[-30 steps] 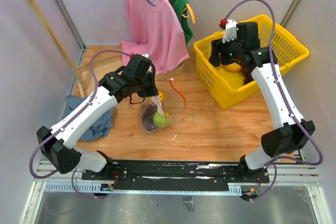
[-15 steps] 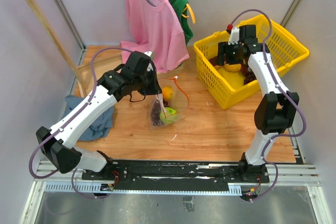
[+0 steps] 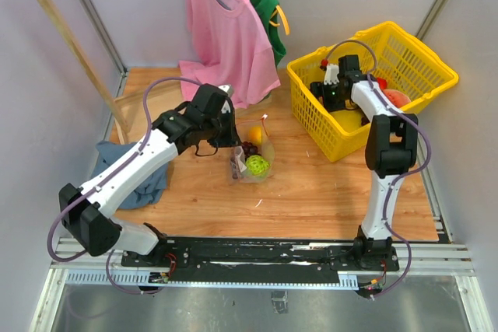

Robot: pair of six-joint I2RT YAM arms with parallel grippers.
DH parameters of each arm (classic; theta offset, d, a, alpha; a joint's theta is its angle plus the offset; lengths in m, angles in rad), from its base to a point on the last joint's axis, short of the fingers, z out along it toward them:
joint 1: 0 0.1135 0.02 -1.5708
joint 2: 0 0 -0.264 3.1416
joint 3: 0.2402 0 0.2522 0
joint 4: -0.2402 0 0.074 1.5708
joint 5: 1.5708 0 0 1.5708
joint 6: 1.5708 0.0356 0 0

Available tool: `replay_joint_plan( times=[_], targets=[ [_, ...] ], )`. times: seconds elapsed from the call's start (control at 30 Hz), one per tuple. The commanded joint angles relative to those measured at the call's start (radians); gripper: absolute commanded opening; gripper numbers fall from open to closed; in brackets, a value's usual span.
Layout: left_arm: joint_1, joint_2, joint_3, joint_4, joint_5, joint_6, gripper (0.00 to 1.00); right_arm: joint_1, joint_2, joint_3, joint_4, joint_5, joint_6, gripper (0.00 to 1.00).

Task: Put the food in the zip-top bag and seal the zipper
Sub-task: Pick up the fake vegetable from the bin.

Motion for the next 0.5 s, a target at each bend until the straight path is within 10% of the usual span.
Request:
replay_joint_plan(
  times=[0.0, 0.47],
  targets=[
    [0.0, 0.013, 0.017, 0.012, 0.022, 0.02, 0.0, -0.006, 0.053, 0.003, 0.048, -0.084, -0.027, 0.76],
    [0.0, 0.042, 0.116, -0.035, 0.034, 0.016, 0.0, -0.017, 0.179, -0.004, 0.108, -0.095, 0.003, 0.72]
  ],
)
